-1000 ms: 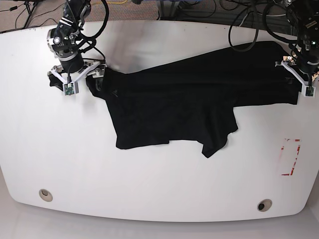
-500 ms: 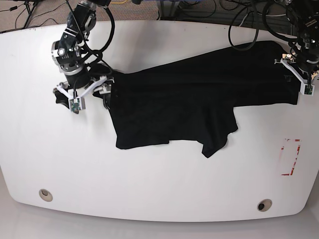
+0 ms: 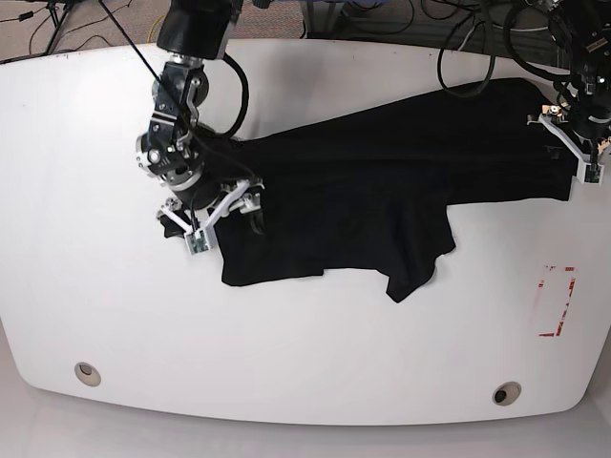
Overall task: Layout the t-shirt on the table in an organized manner, then fold the t-shirt properly
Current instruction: 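Regrasp the shirt edge with the right gripper while the left holds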
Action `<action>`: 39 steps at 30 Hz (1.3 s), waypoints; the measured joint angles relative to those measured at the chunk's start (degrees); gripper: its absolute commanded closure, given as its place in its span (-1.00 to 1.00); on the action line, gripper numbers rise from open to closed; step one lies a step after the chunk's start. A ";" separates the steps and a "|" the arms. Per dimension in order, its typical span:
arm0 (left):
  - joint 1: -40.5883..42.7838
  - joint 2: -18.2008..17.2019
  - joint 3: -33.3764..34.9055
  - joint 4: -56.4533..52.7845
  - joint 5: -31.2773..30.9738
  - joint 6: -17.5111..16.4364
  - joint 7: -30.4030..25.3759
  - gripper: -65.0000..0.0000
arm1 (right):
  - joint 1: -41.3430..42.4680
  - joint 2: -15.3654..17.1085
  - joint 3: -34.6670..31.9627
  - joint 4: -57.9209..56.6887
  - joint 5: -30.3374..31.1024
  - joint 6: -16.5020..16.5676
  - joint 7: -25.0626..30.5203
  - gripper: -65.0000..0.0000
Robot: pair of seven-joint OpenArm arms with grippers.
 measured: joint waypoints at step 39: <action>-0.31 0.02 0.13 0.02 -0.22 -0.02 -0.02 -0.04 | 9.18 9.22 1.77 -24.17 1.55 -1.03 12.04 -0.79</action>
